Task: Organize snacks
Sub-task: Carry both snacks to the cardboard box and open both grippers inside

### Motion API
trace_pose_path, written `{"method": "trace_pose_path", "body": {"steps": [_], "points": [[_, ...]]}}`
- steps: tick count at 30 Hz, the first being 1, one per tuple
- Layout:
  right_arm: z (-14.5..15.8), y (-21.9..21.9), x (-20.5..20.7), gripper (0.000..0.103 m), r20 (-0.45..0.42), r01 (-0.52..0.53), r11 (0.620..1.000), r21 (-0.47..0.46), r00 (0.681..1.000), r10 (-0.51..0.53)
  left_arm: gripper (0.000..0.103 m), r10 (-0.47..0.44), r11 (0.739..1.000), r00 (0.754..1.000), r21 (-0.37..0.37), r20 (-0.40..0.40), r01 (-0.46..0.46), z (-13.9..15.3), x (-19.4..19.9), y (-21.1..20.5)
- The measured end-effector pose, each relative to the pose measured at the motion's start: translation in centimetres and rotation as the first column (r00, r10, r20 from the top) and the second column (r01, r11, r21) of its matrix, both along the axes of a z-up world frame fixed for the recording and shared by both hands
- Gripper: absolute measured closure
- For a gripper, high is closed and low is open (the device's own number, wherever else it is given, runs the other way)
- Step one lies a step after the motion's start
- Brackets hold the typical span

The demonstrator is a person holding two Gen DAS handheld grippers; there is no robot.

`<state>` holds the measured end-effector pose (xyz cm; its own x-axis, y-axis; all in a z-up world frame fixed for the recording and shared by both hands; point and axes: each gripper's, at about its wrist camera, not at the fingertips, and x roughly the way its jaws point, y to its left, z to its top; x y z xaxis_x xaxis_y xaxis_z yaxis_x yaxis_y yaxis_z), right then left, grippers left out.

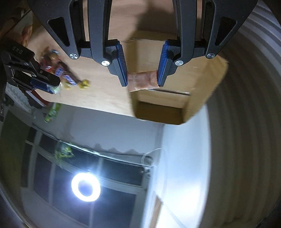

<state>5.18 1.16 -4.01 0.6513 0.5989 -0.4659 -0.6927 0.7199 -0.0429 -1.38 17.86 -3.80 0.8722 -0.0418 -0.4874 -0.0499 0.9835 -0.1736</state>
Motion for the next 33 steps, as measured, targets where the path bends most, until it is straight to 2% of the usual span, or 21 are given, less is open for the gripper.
{"method": "trace_pose_path", "body": {"steps": [5, 7, 8, 9, 12, 17, 19, 21, 28, 33], "points": [[-0.1, 6.2, 1.6, 0.074, 0.012, -0.094, 0.996, -0.008, 0.995, 0.094, 0.070, 0.046, 0.999, 0.999, -0.026, -0.028, -0.046, -1.3, 1.4, 3.5], [-0.8, 8.4, 2.5, 0.067, -0.010, -0.119, 0.992, -0.031, 0.993, 0.119, 0.069, 0.053, 0.998, 0.998, -0.030, -0.047, -0.054, -1.8, 1.9, 4.1], [-1.5, 9.4, 3.0, 0.055, -0.025, -0.126, 0.991, -0.050, 0.992, 0.125, 0.065, 0.060, 0.998, 0.997, -0.028, -0.057, -0.062, -2.2, 2.0, 4.4], [-1.9, 9.8, 3.2, 0.043, -0.028, -0.126, 0.990, -0.055, 0.992, 0.124, 0.055, 0.076, 0.997, 0.995, -0.026, -0.065, -0.078, -2.4, 2.0, 4.6], [-2.4, 9.2, 2.8, 0.026, -0.023, -0.100, 0.994, -0.044, 0.995, 0.099, 0.042, 0.114, 0.992, 0.991, -0.042, -0.068, -0.118, -2.9, 1.6, 5.3], [-3.1, 6.6, 1.1, 0.024, -0.014, -0.024, 0.999, -0.037, 1.000, 0.024, 0.032, 0.154, 0.986, 0.987, -0.056, -0.048, -0.157, -2.9, -0.1, 5.7], [-2.6, 5.1, 0.1, 0.016, -0.006, 0.000, 1.000, -0.006, 1.000, 0.000, 0.031, 0.164, 0.984, 0.986, -0.063, -0.044, -0.166, -2.7, -0.5, 5.8], [-2.4, 4.1, -1.1, 0.004, -0.005, 0.028, 0.999, 0.031, 1.000, -0.028, 0.028, 0.179, 0.981, 0.983, -0.065, -0.042, -0.182, -2.5, -0.8, 6.1], [-2.4, 2.5, -3.8, 0.001, -0.021, 0.047, 0.998, 0.052, 0.999, -0.046, 0.024, 0.213, 0.975, 0.977, -0.053, -0.031, -0.214, -1.4, -2.6, 5.8], [-2.7, 0.2, -5.4, 0.001, -0.030, 0.075, 0.996, 0.058, 0.997, -0.073, 0.022, 0.197, 0.980, 0.980, -0.036, -0.022, -0.198, -0.5, -3.3, 4.4]]}}
